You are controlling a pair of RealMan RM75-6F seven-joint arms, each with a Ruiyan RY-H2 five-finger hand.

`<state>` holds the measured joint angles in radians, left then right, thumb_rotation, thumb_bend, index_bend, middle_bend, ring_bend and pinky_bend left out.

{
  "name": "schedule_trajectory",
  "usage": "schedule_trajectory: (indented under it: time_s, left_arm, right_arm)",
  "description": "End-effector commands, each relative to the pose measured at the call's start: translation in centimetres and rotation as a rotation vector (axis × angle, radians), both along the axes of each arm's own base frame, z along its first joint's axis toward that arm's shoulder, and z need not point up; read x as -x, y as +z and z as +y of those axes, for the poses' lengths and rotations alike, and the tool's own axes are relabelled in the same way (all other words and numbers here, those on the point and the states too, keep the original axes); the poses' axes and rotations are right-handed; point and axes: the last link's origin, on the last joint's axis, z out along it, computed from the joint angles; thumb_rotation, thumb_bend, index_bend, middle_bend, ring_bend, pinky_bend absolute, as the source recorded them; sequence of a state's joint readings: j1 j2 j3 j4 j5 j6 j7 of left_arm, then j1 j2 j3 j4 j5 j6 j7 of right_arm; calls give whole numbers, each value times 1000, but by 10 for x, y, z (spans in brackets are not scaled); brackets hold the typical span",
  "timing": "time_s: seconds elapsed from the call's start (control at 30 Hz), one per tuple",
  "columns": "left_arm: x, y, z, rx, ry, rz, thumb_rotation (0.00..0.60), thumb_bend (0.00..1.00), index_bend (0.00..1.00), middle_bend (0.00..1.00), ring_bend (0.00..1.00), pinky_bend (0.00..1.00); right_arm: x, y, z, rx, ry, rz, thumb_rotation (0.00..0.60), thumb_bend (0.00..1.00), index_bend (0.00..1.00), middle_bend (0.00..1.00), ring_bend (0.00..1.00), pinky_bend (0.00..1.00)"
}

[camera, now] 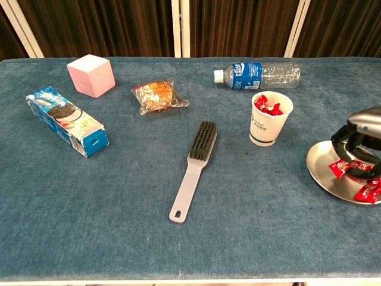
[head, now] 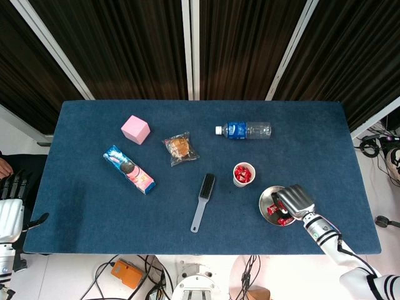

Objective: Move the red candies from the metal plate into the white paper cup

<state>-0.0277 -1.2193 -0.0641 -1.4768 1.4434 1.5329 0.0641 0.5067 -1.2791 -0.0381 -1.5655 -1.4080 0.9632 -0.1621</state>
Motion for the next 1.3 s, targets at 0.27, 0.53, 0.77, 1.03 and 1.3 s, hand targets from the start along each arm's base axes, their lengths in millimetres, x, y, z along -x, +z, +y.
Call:
schedule_trajectory:
  time_s: [0.27,0.53,0.77,1.03,1.3]
  left_arm:
    - [-4,2,2,0,-13,6,600,0,0,0,0,0]
    - [-5,3,0,-3,-6,10,600,0,0,0,0,0]
    - [-4,3,-1,0,5,11,600,0,0,0,0,0]
    - [-3,2,0,4,7,9,600,0,0,0,0,0]
    - [-1,1,1,5,10,9,600,0,0,0,0,0]
  right_arm:
    - [-39,35,-34,137,84,-90,600,552,709,885,1000,1000]
    - [-80,27,-76,111,120,-88,600,551,706,885,1000,1000]
    - [-92,13,-88,74,114,-57,600,551,684,885,1000,1000]
    - [-99,1,-91,57,128,-37,600,522,617,885,1000,1000]
    - [-101,0,-92,65,133,-34,600,416,564,885,1000,1000]
